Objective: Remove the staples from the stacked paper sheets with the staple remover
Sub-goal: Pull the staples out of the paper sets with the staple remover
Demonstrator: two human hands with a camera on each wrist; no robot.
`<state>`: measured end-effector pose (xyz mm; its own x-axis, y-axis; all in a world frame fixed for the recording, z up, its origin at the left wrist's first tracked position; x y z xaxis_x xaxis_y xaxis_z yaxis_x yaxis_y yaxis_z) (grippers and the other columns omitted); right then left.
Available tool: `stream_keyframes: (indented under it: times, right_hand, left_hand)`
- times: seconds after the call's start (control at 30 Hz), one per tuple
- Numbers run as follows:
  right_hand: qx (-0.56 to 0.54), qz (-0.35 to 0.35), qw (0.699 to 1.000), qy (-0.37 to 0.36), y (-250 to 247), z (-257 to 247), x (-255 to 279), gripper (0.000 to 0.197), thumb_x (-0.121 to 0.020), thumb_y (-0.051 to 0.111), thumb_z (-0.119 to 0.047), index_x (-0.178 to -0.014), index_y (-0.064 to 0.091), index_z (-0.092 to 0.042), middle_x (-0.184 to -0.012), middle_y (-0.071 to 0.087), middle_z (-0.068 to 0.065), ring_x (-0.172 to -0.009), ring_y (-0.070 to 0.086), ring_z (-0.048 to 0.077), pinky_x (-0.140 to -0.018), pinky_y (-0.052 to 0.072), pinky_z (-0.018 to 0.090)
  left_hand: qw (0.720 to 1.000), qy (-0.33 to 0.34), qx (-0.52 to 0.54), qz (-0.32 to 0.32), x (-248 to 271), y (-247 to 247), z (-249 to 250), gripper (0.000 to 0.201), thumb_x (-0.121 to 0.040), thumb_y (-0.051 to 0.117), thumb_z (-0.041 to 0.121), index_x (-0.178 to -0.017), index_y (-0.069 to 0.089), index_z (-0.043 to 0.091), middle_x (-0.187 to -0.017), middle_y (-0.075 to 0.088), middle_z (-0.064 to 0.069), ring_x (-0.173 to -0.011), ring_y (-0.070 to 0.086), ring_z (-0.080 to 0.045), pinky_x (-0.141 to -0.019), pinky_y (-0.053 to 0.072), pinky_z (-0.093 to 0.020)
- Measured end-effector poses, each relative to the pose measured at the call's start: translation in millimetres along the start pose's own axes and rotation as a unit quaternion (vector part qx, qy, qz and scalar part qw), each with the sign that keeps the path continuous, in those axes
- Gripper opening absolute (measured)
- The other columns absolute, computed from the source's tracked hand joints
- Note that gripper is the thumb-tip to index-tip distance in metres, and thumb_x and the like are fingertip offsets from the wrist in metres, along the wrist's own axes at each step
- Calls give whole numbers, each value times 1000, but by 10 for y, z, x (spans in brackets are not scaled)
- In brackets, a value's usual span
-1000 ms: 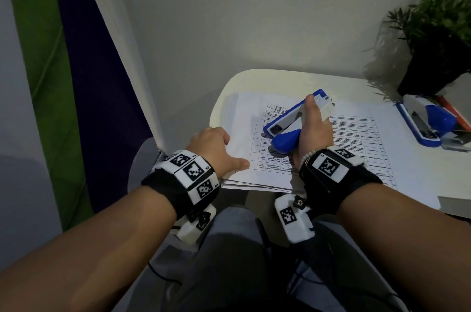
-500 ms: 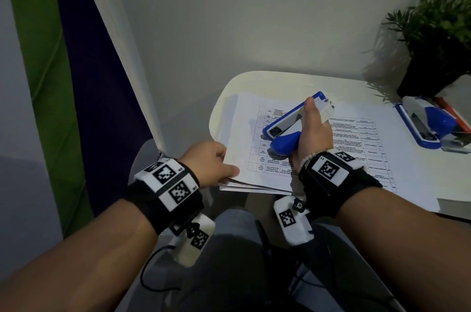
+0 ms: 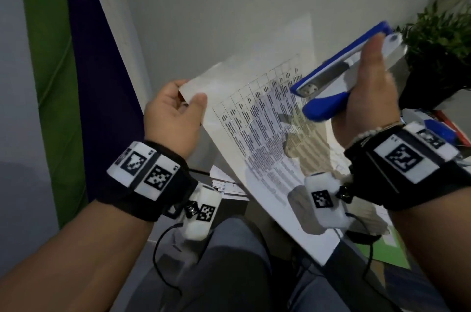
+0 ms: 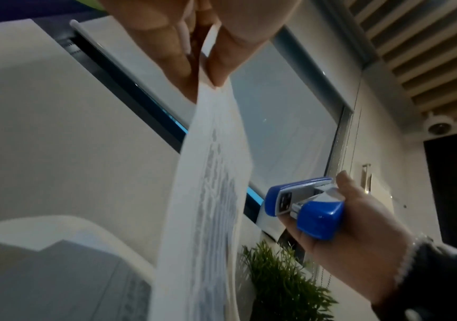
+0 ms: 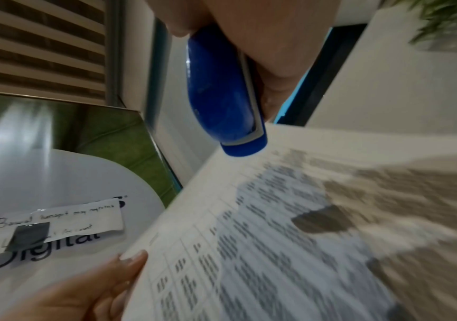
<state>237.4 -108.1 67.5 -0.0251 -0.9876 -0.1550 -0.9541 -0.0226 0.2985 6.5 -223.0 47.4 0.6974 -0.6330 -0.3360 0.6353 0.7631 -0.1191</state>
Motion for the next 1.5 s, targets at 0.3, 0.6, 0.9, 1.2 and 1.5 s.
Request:
stream_keyframes:
  times: [0.3,0.6,0.9,1.2,1.5]
  right_hand:
    - [48,-134,975,-170,522,-545,153,65,-55,53,-84,-84,52,-26,-91,58,28,-88,58,50,-78,51,60]
    - [117,-166,967,-151,592,-291,234,29,-85,49,-47,-70,48,-22,-62,50,-7,-57,52,12,-54,45,22]
    - [144,-168,959,-180,627,-285,260,31,-87,48,-45,-63,42,-26,-54,42,-12,-53,44,8,-54,40,23]
    - [124,-156,965,-172,624,-259,253,29,-83,51,-44,-62,43,-26,-51,41,-13,-50,42,4,-54,37,19]
    - [114,-169,969,-142,609,-189,255,22,-81,52,-44,-70,46,-27,-59,49,-17,-53,47,-5,-57,40,9]
  left_hand:
    - [981,85,-115,-129,269,295,222,20,-83,67,13,-76,64,32,-67,67,9,-60,62,-10,-64,56,-28]
    - [981,93,-74,-150,460,363,249,23,-83,66,13,-78,59,35,-74,67,13,-64,66,-14,-67,57,-41]
    - [982,106,-55,-145,473,341,260,23,-82,67,13,-78,59,33,-70,63,16,-51,53,0,-58,49,-26]
    - [979,118,-61,-156,527,340,308,23,-81,68,11,-76,58,32,-69,58,25,-48,47,1,-56,48,-17]
    - [984,91,-50,-145,471,356,198,20,-81,68,10,-75,61,28,-72,65,15,-60,59,-8,-64,55,-31]
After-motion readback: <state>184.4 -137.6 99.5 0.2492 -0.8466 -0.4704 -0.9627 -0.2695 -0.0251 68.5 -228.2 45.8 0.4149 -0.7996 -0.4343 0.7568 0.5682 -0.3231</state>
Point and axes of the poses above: each hand's wrist, its own x-axis away from the middle knuckle, its own y-axis out of the palm, z = x × y, the point moved 6 cm from there along -x, towards the middle knuckle
